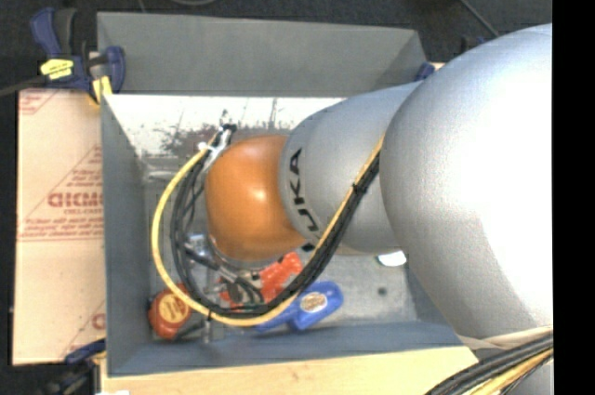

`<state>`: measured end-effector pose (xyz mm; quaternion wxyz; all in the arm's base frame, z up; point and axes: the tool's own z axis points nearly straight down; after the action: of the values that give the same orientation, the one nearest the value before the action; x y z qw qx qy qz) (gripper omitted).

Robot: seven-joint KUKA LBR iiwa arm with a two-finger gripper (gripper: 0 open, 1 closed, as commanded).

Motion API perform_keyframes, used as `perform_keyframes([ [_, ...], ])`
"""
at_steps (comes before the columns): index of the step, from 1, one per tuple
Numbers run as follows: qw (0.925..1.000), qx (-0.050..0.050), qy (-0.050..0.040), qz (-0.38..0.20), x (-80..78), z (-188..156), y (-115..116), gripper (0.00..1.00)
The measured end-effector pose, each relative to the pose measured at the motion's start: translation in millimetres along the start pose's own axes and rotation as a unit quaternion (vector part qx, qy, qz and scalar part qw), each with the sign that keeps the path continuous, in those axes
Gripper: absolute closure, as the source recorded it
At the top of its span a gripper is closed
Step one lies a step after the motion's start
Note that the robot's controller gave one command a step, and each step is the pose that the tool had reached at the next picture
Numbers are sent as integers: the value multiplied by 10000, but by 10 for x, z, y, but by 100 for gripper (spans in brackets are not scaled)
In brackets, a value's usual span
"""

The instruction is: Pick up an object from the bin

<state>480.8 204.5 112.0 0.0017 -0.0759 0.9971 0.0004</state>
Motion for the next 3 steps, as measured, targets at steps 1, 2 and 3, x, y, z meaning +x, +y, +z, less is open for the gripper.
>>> perform_keyframes([
  [1,9997,-4,2,237,-21,218,59,0],
  [2,9968,1,-6,798,-87,337,227,0],
  [3,9977,-15,-91,-676,-55,364,328,100],
])
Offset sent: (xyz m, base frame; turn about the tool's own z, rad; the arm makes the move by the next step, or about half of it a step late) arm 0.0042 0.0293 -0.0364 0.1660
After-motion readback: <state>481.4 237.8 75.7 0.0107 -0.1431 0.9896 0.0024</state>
